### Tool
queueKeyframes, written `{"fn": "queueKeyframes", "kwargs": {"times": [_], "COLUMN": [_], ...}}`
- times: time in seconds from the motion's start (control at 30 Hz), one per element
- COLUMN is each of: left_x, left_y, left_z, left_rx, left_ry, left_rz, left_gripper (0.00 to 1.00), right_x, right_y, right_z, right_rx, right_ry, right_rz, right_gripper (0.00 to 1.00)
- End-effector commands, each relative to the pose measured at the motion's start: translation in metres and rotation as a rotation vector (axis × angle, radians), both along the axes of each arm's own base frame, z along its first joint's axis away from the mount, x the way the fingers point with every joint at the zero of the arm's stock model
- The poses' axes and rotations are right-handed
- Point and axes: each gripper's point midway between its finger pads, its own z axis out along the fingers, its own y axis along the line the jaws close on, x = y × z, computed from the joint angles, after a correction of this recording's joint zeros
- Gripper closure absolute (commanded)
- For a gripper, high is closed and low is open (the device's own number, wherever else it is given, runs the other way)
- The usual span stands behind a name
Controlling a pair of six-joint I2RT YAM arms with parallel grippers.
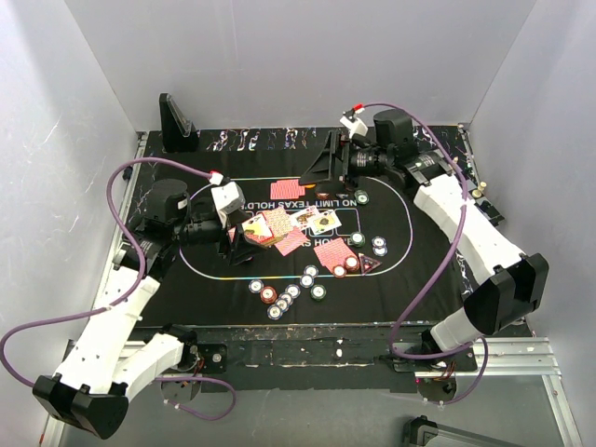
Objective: Distribute texas hold em gaming equipment
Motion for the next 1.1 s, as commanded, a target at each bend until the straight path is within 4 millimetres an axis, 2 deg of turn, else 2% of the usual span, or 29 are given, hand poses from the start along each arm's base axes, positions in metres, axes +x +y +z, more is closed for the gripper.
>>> {"fn": "queueKeyframes", "kwargs": {"times": [0.0,0.07,0.17,0.43,0.53,0.7,0.87,1.07], "left_x": [0.001,0.004,0.008,0.018,0.018,0.019,0.02,0.02], "left_y": [-0.002,-0.003,-0.006,-0.008,-0.009,-0.009,-0.009,-0.009], "left_z": [0.009,0.01,0.013,0.015,0.018,0.022,0.022,0.023], "left_rx": [-0.025,-0.028,-0.033,-0.024,-0.029,-0.031,-0.031,-0.032], "left_ry": [-0.049,-0.054,-0.056,-0.065,-0.07,-0.076,-0.076,-0.08], "left_rz": [-0.021,-0.019,-0.026,-0.026,-0.028,-0.024,-0.024,-0.023], "left_gripper": [1.0,1.0,1.0,1.0,1.0,1.0,1.0,1.0], "right_x": [-0.037,-0.048,-0.06,-0.076,-0.075,-0.078,-0.079,-0.079], "right_y": [0.023,0.033,0.047,0.067,0.07,0.072,0.071,0.063], "right_z": [0.028,0.03,0.019,0.0,-0.007,-0.022,-0.026,-0.025], "right_rx": [0.144,0.162,0.122,0.098,0.102,0.106,0.112,0.114], "right_ry": [0.013,0.005,0.022,0.076,0.098,0.157,0.174,0.17], "right_rz": [0.161,0.2,0.231,0.281,0.281,0.291,0.294,0.285], "right_gripper": [0.11,0.11,0.1,0.09,0.15,0.3,0.43,0.47]}}
